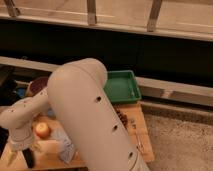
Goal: Wipe purple bowl with brush
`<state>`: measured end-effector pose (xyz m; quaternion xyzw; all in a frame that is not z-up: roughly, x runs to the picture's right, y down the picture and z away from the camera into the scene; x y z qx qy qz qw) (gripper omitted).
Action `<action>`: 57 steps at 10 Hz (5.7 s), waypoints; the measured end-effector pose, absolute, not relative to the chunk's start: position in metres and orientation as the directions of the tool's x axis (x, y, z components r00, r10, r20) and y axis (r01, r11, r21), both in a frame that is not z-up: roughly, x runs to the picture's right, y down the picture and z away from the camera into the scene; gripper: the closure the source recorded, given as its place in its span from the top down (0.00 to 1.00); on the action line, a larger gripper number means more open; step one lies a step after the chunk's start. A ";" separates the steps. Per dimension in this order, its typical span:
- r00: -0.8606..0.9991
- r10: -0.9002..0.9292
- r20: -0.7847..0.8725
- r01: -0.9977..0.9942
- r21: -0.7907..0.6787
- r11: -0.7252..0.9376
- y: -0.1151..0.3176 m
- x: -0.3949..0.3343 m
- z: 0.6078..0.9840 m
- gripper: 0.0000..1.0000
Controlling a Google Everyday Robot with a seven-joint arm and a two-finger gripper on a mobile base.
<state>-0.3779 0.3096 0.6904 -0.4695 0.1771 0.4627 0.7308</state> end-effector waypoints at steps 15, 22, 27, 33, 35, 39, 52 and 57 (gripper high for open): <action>0.450 0.594 -0.667 -0.876 -0.458 0.149 0.281 -0.405 0.712 0.80; 0.427 0.552 -0.716 -0.896 -0.418 0.150 0.300 -0.401 0.729 0.80; 0.415 0.545 -0.728 -0.901 -0.412 0.135 0.305 -0.399 0.732 0.80; 0.425 0.506 -0.750 -0.903 -0.394 0.173 0.310 -0.401 0.735 0.33; 0.426 0.505 -0.750 -0.902 -0.393 0.178 0.310 -0.401 0.735 0.11; 0.408 0.528 -0.745 -0.911 -0.373 0.178 0.300 -0.390 0.731 0.00; 0.292 0.762 -0.578 -0.951 -0.263 0.165 0.165 -0.300 0.698 0.00; 0.248 0.808 -0.535 -0.966 -0.194 0.169 0.102 -0.250 0.682 0.00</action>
